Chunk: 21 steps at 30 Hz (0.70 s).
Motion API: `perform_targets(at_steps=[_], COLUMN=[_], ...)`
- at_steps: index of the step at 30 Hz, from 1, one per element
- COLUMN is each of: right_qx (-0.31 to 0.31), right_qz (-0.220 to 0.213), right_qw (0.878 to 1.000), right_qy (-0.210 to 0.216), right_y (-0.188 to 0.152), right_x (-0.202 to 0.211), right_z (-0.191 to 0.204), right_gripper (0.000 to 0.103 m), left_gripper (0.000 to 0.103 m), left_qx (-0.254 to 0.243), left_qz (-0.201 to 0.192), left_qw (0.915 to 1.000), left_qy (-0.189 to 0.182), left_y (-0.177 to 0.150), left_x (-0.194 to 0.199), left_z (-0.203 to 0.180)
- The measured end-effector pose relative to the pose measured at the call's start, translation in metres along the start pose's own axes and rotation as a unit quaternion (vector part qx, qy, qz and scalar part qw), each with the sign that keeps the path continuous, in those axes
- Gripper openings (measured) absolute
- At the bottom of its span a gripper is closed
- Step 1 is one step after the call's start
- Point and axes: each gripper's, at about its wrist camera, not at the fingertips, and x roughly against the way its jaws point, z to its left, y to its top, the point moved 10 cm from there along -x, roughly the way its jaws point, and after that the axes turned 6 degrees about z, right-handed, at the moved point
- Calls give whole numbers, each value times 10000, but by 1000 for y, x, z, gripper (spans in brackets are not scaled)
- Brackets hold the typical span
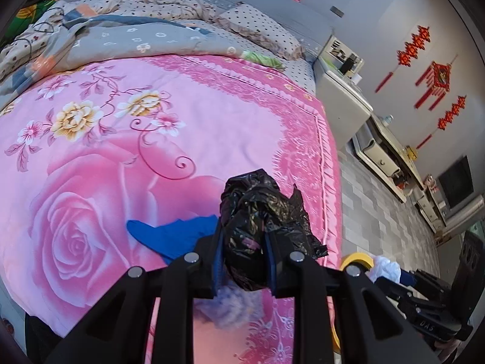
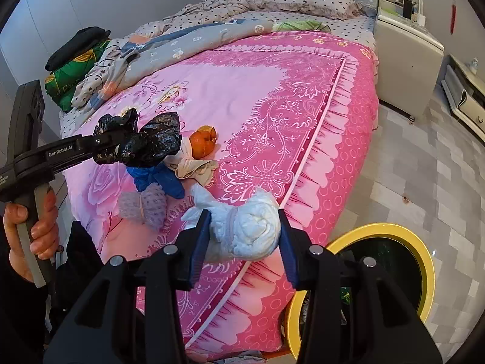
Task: Collect trash
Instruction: 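Carry the black bag and white tissue over the bin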
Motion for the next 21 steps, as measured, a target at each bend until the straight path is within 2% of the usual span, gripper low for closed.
perform_targets(at_steps=[12,21], right_qx=[-452,-812], right_qz=[-487,-705], right_qw=[9977,9939], right_qy=[-91,-253], right_y=[-17,-36], right_x=[52,83], right_z=[-56,-101], right_gripper=[41,41], left_gripper=[21,21], left_qx=[-678,-1333], left_qz=[191,540], left_qw=[9972,9881], left_qy=[-268,-540], left_y=[-34,-75], left_x=[-1,-11], left_z=[-88,-159])
